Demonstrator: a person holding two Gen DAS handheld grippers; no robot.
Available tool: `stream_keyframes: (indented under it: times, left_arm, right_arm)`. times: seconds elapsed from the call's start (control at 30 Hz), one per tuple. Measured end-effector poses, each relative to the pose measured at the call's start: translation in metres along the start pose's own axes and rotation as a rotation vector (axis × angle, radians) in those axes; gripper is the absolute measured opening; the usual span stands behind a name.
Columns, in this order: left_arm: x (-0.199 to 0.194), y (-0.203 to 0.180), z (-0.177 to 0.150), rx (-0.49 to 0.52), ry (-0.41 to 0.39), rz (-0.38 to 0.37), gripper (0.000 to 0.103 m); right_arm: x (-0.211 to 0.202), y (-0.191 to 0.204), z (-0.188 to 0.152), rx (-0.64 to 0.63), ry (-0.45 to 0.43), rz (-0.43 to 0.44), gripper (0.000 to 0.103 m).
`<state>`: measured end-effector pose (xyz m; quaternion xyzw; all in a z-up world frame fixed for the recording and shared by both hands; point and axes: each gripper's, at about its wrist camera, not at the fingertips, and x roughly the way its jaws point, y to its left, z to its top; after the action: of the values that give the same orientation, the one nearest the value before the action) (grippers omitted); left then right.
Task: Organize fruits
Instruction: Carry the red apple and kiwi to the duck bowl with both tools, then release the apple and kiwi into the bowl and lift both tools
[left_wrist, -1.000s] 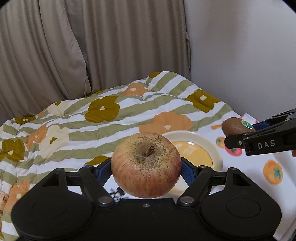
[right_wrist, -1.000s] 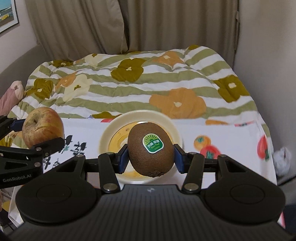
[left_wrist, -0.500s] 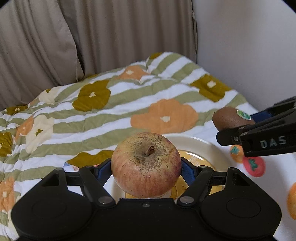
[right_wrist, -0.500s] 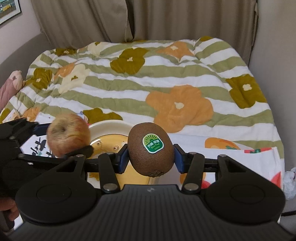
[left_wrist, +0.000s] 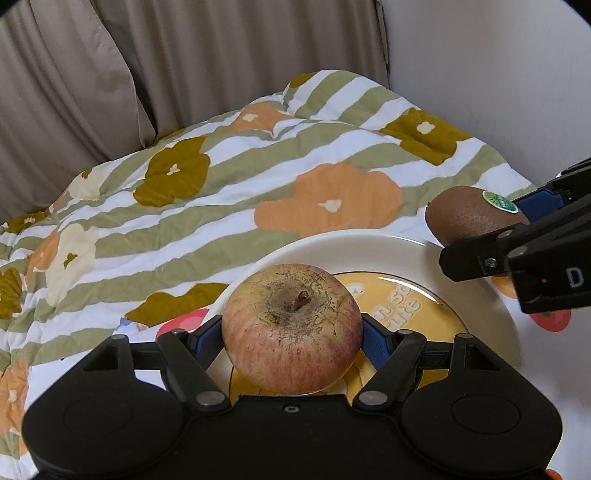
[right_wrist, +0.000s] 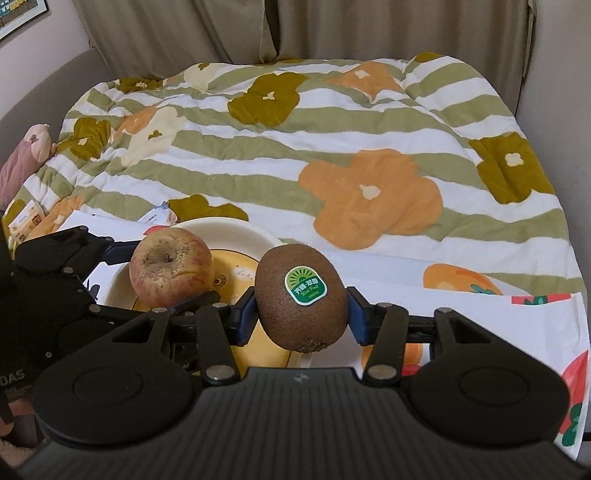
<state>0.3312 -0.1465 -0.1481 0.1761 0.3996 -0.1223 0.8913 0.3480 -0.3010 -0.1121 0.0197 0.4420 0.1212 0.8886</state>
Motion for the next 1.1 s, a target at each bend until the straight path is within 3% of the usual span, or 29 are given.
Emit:
stream_keyframes:
  times: [0.17,0.23,0.3,0.53,0.8,1.03,1.1]
  left_arm:
    - [0.002,0.000,0.002,0.008,0.000,0.003,0.081]
    - [-0.006,0.000,0.003,0.029,-0.028,0.026,0.094]
    - [-0.015,0.000,0.002,0.044,-0.048,0.032,0.099]
    - [-0.043,0.010,-0.013,-0.002,-0.025,0.027,0.099]
    - [-0.067,0.020,-0.030,-0.091,0.011,0.027,0.099]
    - [-0.076,0.025,-0.041,-0.116,0.017,0.050,0.099]
    - [-0.076,0.026,-0.043,-0.122,0.024,0.058,0.099]
  right_arm:
    - [-0.001,0.002,0.000,-0.002,-0.003,0.008,0.065]
    - [-0.002,0.003,0.000,-0.007,-0.004,0.009,0.065]
    - [-0.003,0.004,0.001,-0.010,-0.006,0.014,0.065]
    - [0.001,0.015,0.001,-0.072,-0.016,0.042,0.065]
    - [0.023,0.046,-0.015,-0.339,-0.057,0.023,0.065]
    - [0.035,0.054,-0.022,-0.403,-0.067,0.010,0.065]
    - [0.033,0.055,-0.022,-0.413,-0.100,0.008,0.070]
